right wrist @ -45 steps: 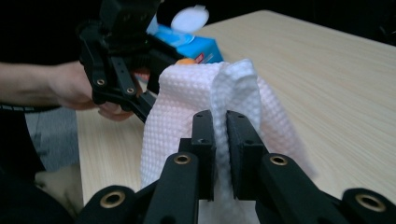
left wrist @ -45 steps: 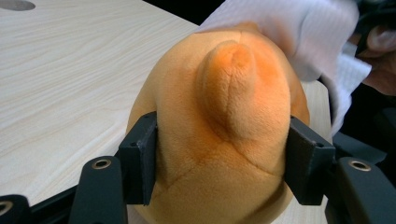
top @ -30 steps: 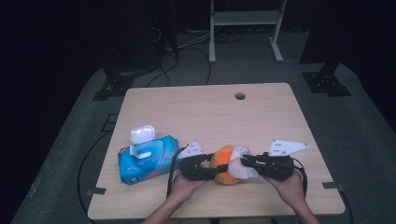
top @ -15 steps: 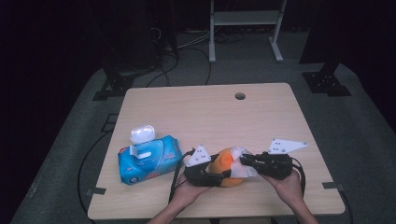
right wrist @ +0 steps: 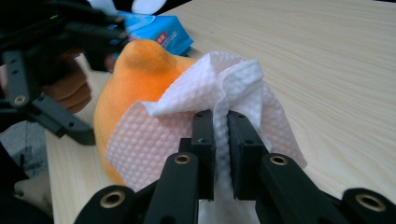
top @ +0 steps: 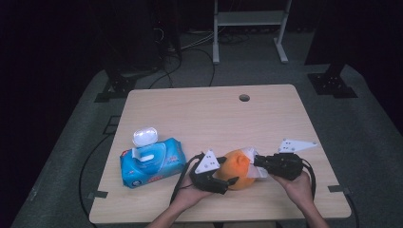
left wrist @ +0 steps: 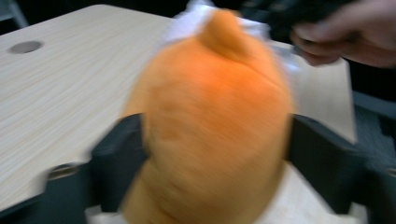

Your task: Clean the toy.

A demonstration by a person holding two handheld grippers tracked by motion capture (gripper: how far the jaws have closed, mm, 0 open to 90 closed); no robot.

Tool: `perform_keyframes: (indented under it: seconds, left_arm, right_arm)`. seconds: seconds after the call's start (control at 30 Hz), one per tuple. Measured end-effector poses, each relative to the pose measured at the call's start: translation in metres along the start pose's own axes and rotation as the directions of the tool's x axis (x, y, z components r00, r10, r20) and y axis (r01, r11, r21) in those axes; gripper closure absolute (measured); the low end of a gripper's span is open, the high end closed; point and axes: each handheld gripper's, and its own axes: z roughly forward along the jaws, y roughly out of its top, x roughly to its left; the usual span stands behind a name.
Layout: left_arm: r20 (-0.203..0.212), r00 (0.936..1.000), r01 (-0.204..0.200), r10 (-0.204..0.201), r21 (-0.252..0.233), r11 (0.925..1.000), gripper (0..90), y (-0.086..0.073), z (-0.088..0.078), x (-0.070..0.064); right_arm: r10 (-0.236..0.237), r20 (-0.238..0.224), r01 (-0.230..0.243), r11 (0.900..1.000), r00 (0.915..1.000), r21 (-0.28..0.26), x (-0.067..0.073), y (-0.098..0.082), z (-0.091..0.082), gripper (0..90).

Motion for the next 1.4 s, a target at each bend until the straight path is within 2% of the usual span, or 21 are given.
perform_keyframes:
  seconds: [0.07, 0.1, 0.17, 0.23, 0.33, 0.4, 0.47, 0.5, 0.57, 0.6, 0.67, 0.83, 0.9, 0.93, 1.0, 1.07, 1.13, 1.2, 1.27, 1.37, 1.4]
  left_arm:
    - [0.031, 0.9988, 0.039, -0.039, 0.02, 0.9991, 6.3, -0.003, 0.004, 0.006]
    - [0.057, 0.9973, 0.045, -0.046, 0.016, 0.9989, 10.6, -0.005, 0.005, 0.007]
    - [0.041, 0.9991, 0.012, -0.013, 0.01, 0.9999, 28.5, -0.006, 0.003, 0.005]
    - [0.027, 0.9996, 0.013, -0.013, 0.008, 0.9999, 36.1, -0.004, 0.003, 0.004]
    - [0.017, 0.9995, 0.027, -0.027, 0.0, 0.9996, 39.2, -0.004, 0.005, 0.001]
    - [0.019, 0.9998, 0.009, -0.009, 0.0, 1.0, 40.1, -0.003, 0.006, -0.002]
    - [0.019, 0.9998, 0.002, -0.002, 0.001, 1.0, 41.0, -0.003, 0.004, -0.003]
    - [0.019, 0.9998, 0.011, -0.011, 0.002, 0.9999, 41.9, -0.004, 0.003, -0.003]
    - [0.029, 0.9994, 0.019, -0.019, -0.002, 0.9998, 42.1, -0.004, 0.001, -0.001]
    - [0.041, 0.9991, 0.004, -0.004, -0.003, 1.0, 41.2, -0.004, 0.001, -0.002]
    - [0.07, 0.9973, -0.023, 0.024, -0.013, 0.9997, 34.8, -0.004, 0.001, -0.004]
    - [0.083, 0.9965, 0.016, -0.012, -0.052, 0.9985, 18.3, -0.003, -0.003, 0.002]
    - [0.145, 0.9894, 0.006, -0.001, -0.03, 0.9995, 23.1, -0.005, -0.001, 0.002]
    - [0.145, 0.9894, 0.006, -0.001, -0.03, 0.9995, 23.8, -0.005, -0.001, 0.002]
    - [0.218, 0.975, -0.039, 0.044, -0.028, 0.9988, 26.1, -0.005, -0.002, -0.001]
    - [0.234, 0.9711, -0.039, 0.048, -0.042, 0.9983, 28.7, -0.004, -0.006, 0.001]
    - [0.184, 0.9827, -0.006, 0.015, -0.048, 0.9989, 23.5, -0.003, -0.006, 0.004]
    - [0.151, 0.9884, 0.018, -0.014, -0.02, 0.9996, 19.2, -0.004, -0.003, 0.007]
    - [0.172, 0.9848, 0.024, -0.022, -0.008, 0.9997, 22.0, -0.006, 0.0, 0.007]
    - [0.153, 0.9873, -0.042, 0.042, -0.004, 0.9991, 30.2, -0.008, 0.002, -0.003]
    - [0.165, 0.9849, -0.053, 0.053, -0.002, 0.9986, 30.7, -0.007, 0.002, -0.005]
  right_arm:
    - [-0.011, -0.019, 0.011, 1.0, 0.9998, -0.002, 0.003, 0.001, 0.002, 81.1]
    - [-0.017, -0.023, 0.017, 1.0, 0.9996, 0.002, 0.004, 0.002, 0.002, 81.1]
    - [-0.028, -0.012, 0.028, 1.0, 0.9996, 0.004, 0.004, 0.004, 0.0, 81.2]
    - [-0.051, -0.006, 0.05, 0.998, 0.9987, -0.037, 0.009, 0.01, -0.009, 81.5]
    - [-0.091, -0.048, 0.083, 0.986, 0.9947, -0.143, 0.025, 0.025, -0.023, 81.5]
    - [-0.121, -0.062, 0.111, 0.983, 0.9907, -0.144, 0.034, 0.029, -0.021, 81.3]
    - [-0.144, -0.051, 0.139, 0.986, 0.9882, -0.096, 0.036, 0.026, -0.012, 81.2]
    - [-0.127, -0.035, 0.125, 0.991, 0.9914, -0.049, 0.031, 0.021, -0.006, 81.3]
    - [-0.051, -0.03, 0.05, 0.998, 0.9982, -0.042, 0.018, 0.015, -0.006, 81.3]
    - [-0.036, 0.002, 0.036, 0.999, 0.9993, -0.022, 0.013, 0.013, -0.008, 81.3]
    - [-0.024, -0.007, 0.024, 1.0, 0.9997, 0.0, 0.008, 0.011, -0.009, 81.2]
    - [-0.029, -0.053, 0.032, 0.998, 0.9982, 0.054, 0.005, 0.008, -0.011, 80.9]
    - [-0.016, -0.053, 0.018, 0.998, 0.9985, 0.052, 0.003, 0.007, -0.012, 80.8]
    - [-0.016, -0.053, 0.018, 0.998, 0.9985, 0.052, 0.003, 0.007, -0.012, 80.8]
    - [0.003, -0.046, -0.001, 0.998, 0.9989, 0.056, -0.002, 0.005, -0.013, 80.2]
    - [0.018, -0.032, -0.016, 0.998, 0.9993, 0.06, -0.006, 0.003, -0.015, 80.1]
    - [0.031, -0.03, -0.029, 0.998, 0.9991, 0.064, -0.009, 0.002, -0.016, 80.2]
    - [0.034, -0.052, -0.03, 0.997, 0.9981, 0.071, -0.009, 0.002, -0.016, 80.2]
    - [0.032, -0.065, -0.026, 0.996, 0.9974, 0.083, -0.009, 0.002, -0.016, 80.2]
    - [0.039, -0.071, -0.032, 0.995, 0.9967, 0.09, -0.011, 0.003, -0.02, 80.3]
    - [0.043, -0.071, -0.038, 0.996, 0.9966, 0.075, -0.011, 0.005, -0.026, 80.5]
